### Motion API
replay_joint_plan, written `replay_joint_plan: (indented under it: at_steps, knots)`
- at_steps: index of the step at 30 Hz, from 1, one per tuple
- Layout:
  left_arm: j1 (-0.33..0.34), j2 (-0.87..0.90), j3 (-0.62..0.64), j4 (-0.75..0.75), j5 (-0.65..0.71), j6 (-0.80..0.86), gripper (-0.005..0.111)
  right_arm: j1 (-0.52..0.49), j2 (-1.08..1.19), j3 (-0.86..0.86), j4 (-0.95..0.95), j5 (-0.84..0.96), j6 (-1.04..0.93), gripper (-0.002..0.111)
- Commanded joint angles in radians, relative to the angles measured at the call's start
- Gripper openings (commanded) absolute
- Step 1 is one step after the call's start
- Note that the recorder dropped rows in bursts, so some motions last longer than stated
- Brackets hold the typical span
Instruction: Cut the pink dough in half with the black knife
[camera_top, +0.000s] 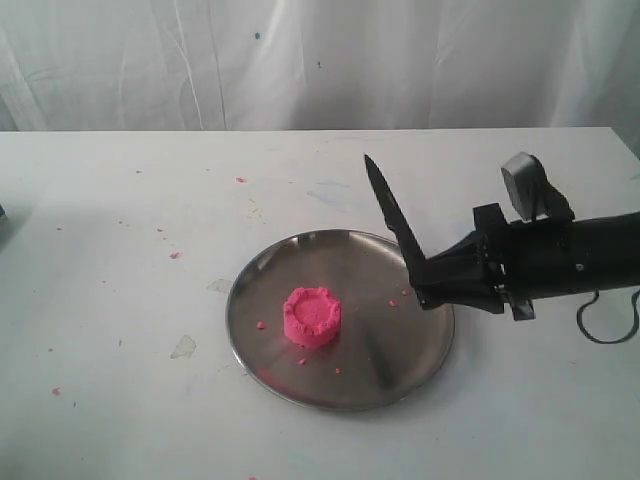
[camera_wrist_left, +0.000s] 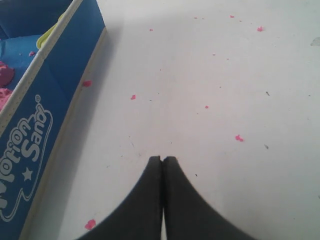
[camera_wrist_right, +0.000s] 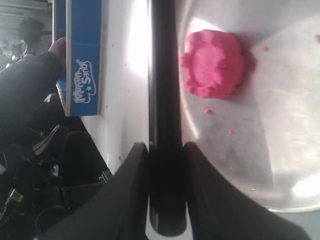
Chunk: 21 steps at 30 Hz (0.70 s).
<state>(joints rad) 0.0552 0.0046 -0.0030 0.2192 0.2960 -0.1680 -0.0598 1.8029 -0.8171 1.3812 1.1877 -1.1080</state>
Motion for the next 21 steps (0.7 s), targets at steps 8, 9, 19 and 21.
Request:
replay_joint_plan:
  at_steps: [8, 9, 19, 21]
  knots:
    - [0.002, -0.005, 0.003, -0.219, -0.652, -0.307, 0.000, 0.219, -0.323, 0.000, 0.012, 0.020, -0.062, 0.000]
    - [0.002, -0.005, 0.003, -0.219, -0.772, -0.371, 0.000, 0.222, -0.326, 0.000, 0.010, 0.020, -0.062, 0.000]
    - [0.002, 0.069, -0.289, -0.082, -1.109, -0.398, 0.000, 0.222, -0.328, 0.000, -0.017, -0.010, -0.062, 0.000]
    - [0.002, 0.200, -0.415, 0.219, -1.002, -0.368, 0.000, 0.222, -0.328, 0.003, -0.017, -0.039, -0.062, 0.000]
